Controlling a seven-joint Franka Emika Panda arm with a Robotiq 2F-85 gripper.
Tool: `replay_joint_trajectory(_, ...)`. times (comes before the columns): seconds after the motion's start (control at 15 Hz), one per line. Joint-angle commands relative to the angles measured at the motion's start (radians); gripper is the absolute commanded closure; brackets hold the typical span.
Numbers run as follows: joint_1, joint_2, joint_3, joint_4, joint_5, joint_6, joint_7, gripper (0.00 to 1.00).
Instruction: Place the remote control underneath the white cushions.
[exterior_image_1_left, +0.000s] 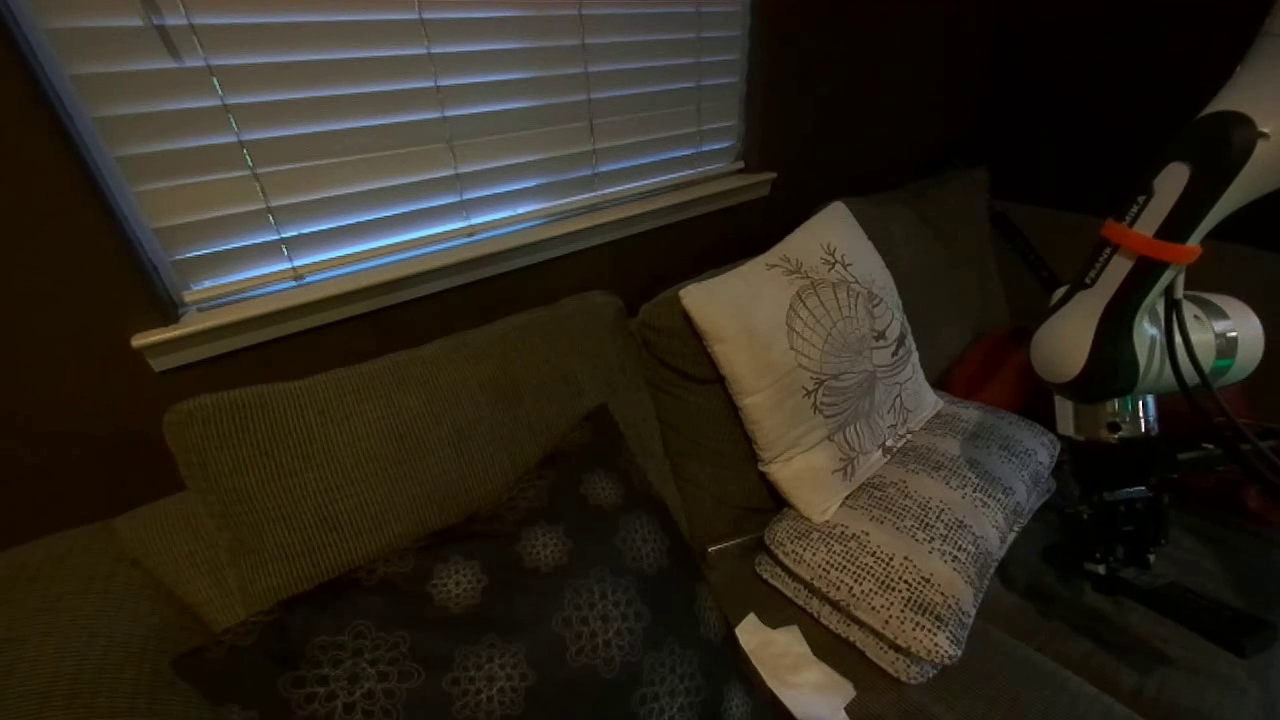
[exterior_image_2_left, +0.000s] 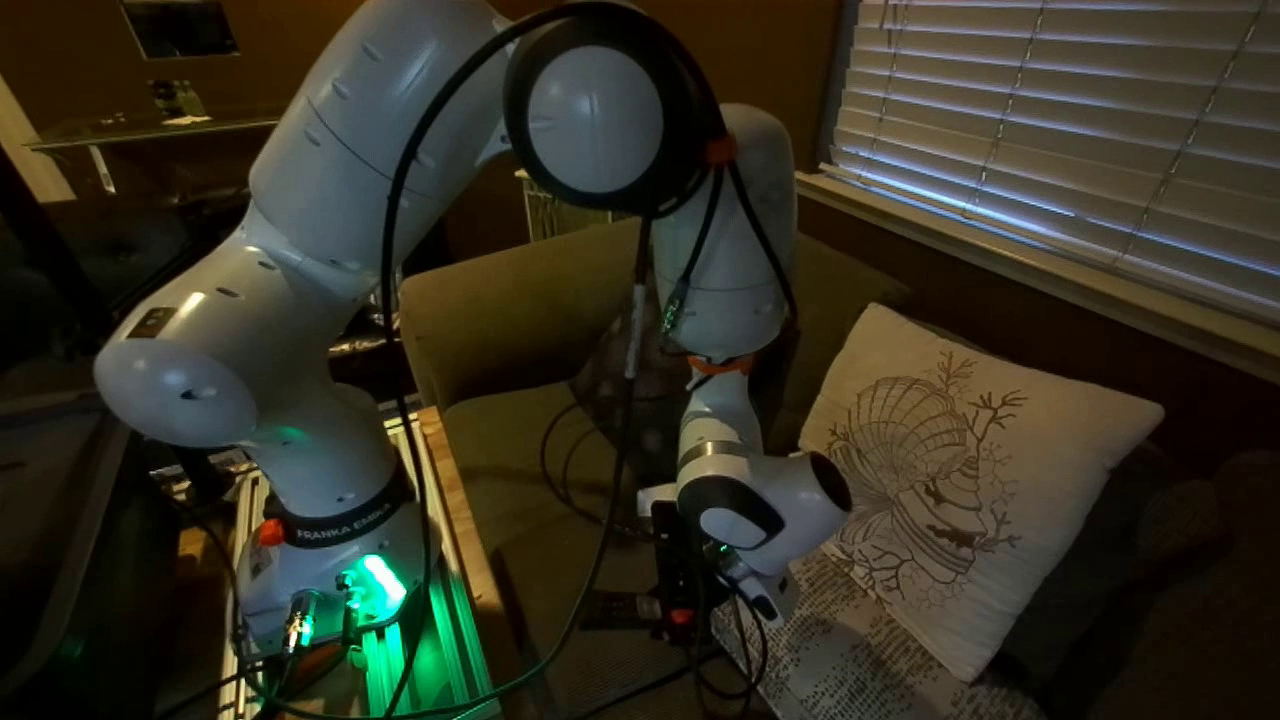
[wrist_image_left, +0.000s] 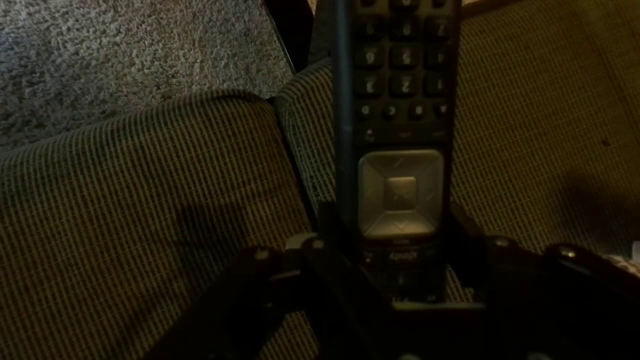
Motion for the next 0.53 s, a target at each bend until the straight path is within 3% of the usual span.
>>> replay_joint_trajectory(0.0,0.054,0.016,-0.024,0.026,-0.013,-0.039,0.025,0.72)
replay_joint_trajectory(0.47,0.104,0.128,-0.069,0.14,-0.017,-0.124,0.082,0.72)
